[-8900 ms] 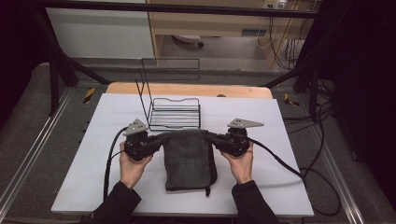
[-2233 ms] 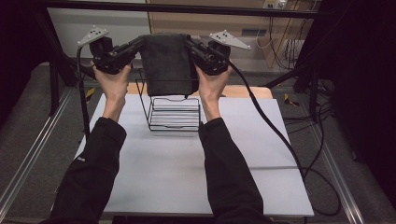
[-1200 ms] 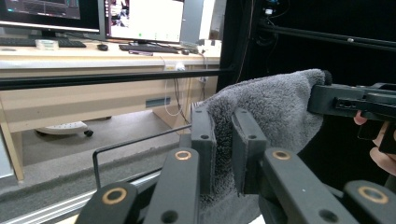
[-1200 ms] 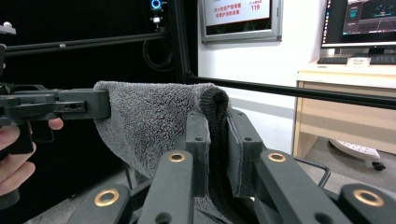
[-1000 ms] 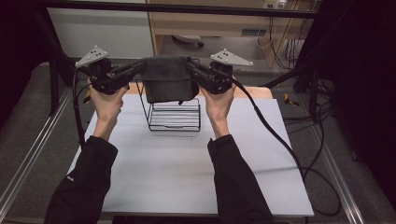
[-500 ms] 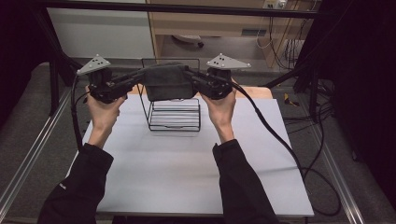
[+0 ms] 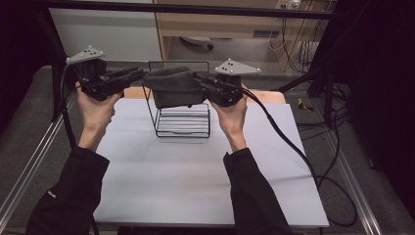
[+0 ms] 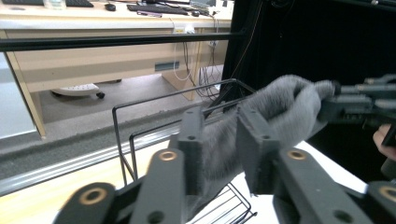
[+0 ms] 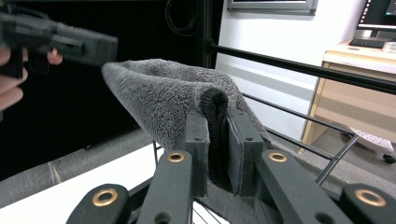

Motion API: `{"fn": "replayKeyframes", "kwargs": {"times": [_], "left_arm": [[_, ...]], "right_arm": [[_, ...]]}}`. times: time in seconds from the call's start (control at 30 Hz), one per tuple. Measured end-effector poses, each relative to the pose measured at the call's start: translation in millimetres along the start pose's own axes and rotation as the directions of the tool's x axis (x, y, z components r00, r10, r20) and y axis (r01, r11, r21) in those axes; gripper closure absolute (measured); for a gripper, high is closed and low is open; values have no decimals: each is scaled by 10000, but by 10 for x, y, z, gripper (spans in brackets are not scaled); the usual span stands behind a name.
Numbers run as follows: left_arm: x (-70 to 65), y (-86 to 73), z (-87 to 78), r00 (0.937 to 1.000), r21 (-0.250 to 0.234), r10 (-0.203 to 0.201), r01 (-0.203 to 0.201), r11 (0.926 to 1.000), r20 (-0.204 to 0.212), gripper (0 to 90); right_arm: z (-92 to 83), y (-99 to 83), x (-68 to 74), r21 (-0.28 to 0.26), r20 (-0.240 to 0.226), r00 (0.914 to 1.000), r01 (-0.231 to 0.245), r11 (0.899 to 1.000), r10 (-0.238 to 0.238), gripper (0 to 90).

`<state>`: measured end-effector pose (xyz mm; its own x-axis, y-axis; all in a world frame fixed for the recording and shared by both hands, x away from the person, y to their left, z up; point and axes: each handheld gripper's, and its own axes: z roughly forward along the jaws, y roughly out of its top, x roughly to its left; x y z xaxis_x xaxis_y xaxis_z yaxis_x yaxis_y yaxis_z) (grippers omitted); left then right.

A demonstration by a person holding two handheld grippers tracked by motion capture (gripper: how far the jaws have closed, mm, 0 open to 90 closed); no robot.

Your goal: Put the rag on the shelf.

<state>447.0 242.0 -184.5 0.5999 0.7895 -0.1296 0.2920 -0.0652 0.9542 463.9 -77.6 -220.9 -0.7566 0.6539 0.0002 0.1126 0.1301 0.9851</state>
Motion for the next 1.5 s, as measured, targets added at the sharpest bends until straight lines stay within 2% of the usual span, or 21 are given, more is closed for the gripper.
{"fn": "replayKeyframes", "kwargs": {"times": [0.13,0.3,0.63,0.83,0.97,1.03,1.17,1.23,1.3,1.37,1.43,1.5], "left_arm": [[16,65,101,9998,315,-101,106,9994,-153,799],[35,55,226,9993,781,-361,350,9963,123,876],[-52,-89,262,9991,1357,155,-209,9905,406,893],[-68,-169,274,9980,1542,383,-456,9870,495,893],[-71,-236,265,9970,1632,554,-637,9845,547,893],[-74,-275,264,9969,1658,528,-620,9842,590,893],[-75,-348,282,9962,1908,665,-760,9787,561,893],[-76,-385,300,9961,1996,645,-752,9770,597,893],[-79,-430,326,9963,2062,560,-684,9761,653,893],[-71,-476,352,9962,2140,599,-721,9742,630,893],[-66,-524,380,9965,2204,521,-653,9732,651,893],[-63,-569,405,9965,2271,545,-677,9715,639,893]], "right_arm": [[5,-24,10,-13,-81,10000,20,10000,-20,800],[-10,-73,-43,30,-286,9993,-232,9997,233,798],[-30,-99,-41,330,-501,9987,-53,9994,69,768],[-62,-83,-44,540,-743,9972,-45,9985,86,685],[-108,-71,-41,757,-759,9971,63,9971,-5,580],[-139,-59,-35,725,-741,9972,133,9973,-79,520],[-211,-8,-51,401,-814,9966,-77,9992,109,490],[-217,3,-67,404,-804,9965,-202,9990,234,552],[-197,-8,-77,643,-816,9961,-294,9975,346,687],[-147,-41,-70,910,-846,9957,-299,9954,376,785],[-83,-84,-61,1204,-868,9953,-319,9922,426,859],[-23,-133,-50,1496,-815,9955,-349,9881,475,895]]}}
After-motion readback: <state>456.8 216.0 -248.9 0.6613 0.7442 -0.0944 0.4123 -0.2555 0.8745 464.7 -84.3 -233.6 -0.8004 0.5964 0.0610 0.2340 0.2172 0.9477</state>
